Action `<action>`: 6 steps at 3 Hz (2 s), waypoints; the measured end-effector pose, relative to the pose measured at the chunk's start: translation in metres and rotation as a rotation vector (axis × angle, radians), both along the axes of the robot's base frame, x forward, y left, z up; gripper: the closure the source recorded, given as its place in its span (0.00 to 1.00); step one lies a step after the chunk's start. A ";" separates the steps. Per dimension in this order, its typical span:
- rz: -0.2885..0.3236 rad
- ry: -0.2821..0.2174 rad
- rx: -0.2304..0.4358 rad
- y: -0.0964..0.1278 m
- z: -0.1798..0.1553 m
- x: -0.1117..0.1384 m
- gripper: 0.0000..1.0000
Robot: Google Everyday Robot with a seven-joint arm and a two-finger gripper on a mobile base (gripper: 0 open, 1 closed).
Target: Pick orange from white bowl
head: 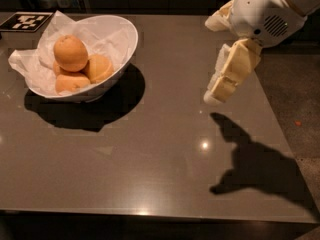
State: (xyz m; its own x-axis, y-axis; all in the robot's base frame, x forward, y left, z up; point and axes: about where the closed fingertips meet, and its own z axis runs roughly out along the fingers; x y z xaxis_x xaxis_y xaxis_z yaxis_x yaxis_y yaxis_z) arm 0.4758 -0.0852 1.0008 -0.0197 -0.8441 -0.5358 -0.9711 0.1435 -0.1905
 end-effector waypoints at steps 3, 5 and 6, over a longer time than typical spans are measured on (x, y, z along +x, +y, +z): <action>0.179 0.019 0.107 0.092 -0.005 0.006 0.00; 0.165 -0.003 0.157 0.110 -0.006 0.016 0.00; 0.086 -0.037 0.214 0.136 0.004 0.047 0.00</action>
Offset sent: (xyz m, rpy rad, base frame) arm 0.0088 0.1025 -0.0048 0.1724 0.0003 0.2037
